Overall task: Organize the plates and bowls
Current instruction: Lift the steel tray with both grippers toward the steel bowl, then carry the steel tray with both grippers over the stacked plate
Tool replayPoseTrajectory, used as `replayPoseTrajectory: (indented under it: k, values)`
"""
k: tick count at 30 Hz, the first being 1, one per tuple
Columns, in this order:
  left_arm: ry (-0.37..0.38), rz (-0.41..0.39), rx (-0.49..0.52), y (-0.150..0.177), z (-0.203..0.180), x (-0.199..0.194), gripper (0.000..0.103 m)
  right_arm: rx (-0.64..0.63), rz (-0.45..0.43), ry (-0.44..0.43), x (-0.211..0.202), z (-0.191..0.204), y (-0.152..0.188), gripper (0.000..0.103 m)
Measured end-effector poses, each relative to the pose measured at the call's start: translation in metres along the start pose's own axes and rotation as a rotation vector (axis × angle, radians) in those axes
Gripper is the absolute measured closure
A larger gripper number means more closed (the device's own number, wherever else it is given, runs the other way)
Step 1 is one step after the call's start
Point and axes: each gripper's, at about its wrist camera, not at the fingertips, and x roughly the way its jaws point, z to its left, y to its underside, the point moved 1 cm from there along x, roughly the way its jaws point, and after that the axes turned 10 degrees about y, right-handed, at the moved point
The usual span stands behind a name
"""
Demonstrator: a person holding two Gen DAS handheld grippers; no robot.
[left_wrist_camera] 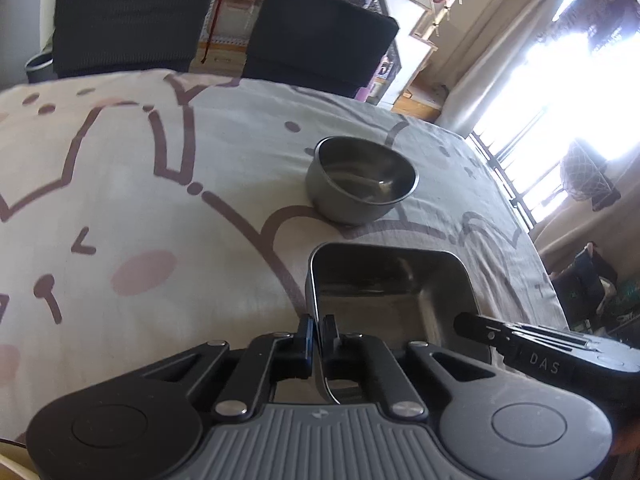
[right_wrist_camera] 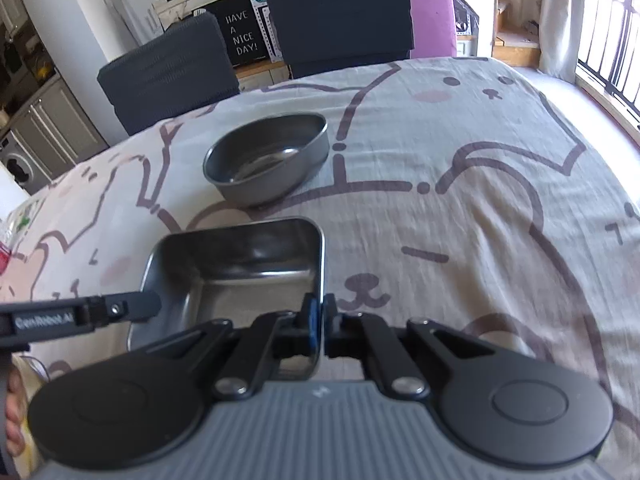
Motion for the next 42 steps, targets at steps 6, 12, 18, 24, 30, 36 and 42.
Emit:
replayPoseTrajectory:
  k: [6, 12, 18, 24, 30, 36, 42]
  values:
    - [-0.006, -0.038, 0.078, 0.003, -0.027, -0.03, 0.098, -0.013, -0.036, 0.006, -0.029, -0.003, 0.0, 0.1]
    - [0.013, -0.082, 0.158, 0.019, -0.059, -0.075, 0.097, -0.013, -0.079, 0.001, -0.081, -0.011, 0.013, 0.1]
    - [0.007, -0.077, 0.222, 0.05, -0.084, -0.106, 0.097, -0.037, -0.122, 0.017, -0.137, -0.012, 0.036, 0.099]
    - [-0.006, -0.039, 0.254, 0.079, -0.089, -0.119, 0.096, -0.123, -0.115, 0.05, -0.166, -0.003, 0.064, 0.099]
    - [-0.045, -0.012, 0.263, 0.092, -0.087, -0.12, 0.096, -0.224, -0.081, 0.098, -0.173, 0.015, 0.081, 0.098]
    - [-0.057, 0.031, 0.263, 0.099, -0.085, -0.109, 0.095, -0.278, -0.037, 0.139, -0.166, 0.024, 0.085, 0.097]
    - [-0.08, 0.072, 0.291, 0.104, -0.083, -0.096, 0.095, -0.313, -0.001, 0.169, -0.155, 0.026, 0.088, 0.097]
